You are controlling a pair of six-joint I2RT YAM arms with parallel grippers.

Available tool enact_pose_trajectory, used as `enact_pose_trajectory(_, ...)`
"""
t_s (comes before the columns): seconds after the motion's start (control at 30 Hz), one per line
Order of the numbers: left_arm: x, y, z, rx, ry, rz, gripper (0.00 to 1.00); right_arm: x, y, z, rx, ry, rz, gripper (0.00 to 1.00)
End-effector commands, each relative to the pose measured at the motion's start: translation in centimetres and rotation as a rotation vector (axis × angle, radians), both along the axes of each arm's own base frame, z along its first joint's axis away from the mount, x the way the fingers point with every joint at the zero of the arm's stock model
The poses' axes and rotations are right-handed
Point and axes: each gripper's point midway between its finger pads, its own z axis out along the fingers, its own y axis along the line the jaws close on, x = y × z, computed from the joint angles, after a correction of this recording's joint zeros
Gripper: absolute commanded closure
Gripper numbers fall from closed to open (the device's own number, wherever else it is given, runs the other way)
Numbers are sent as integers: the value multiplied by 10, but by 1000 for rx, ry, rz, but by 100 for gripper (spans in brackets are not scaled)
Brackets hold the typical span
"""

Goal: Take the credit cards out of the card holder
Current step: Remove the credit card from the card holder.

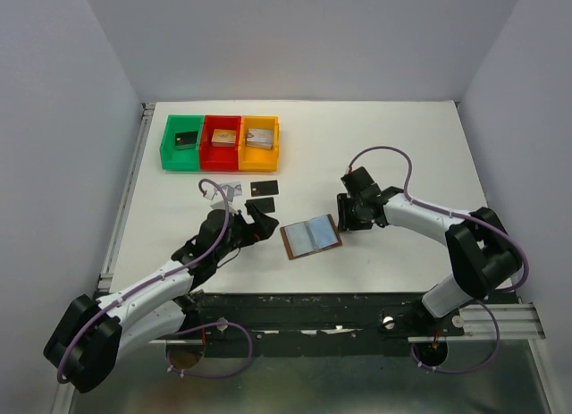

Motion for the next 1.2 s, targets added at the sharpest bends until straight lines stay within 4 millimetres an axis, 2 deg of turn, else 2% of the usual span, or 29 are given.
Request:
enact_pose_trajectory(0.0, 1, -6, 10, -24, -4, -21, 1, 11, 11, 3, 27, -9, 18, 47)
enact_pose_trajectory(0.1, -2, -10, 12, -40, -21, -48, 1, 14, 12, -1, 17, -3, 22, 53)
enact_pose_trajectory(0.17, -5, -15, 15, -55, -45, -89, 5, 15, 13, -5, 16, 9, 22, 72)
enact_pose_trajectory(0.33, -10, -28, 16, -15, -50, -205, 15, 8, 14, 0, 53, 15, 17, 99)
enact_pose_trajectory(0.43, -10, -34, 12, 20, -23, -250, 17, -7, 20, 4, 125, 31, 30, 100)
enact_pose_trajectory(0.67, -13, -51, 3, 29, 21, -345, 18, -46, 32, -2, 237, 104, 43, 100)
enact_pose_trajectory(0.77, -12, -53, -3, 41, 38, -356, 18, -50, 32, 0, 250, 96, 46, 100)
enact_pose_trajectory(1.07, -12, -73, -9, 68, 49, -429, 18, -42, 36, 3, 245, 87, 57, 100)
enact_pose_trajectory(1.17, -12, -76, -17, 90, 70, -438, 18, -41, 37, 3, 245, 88, 57, 100)
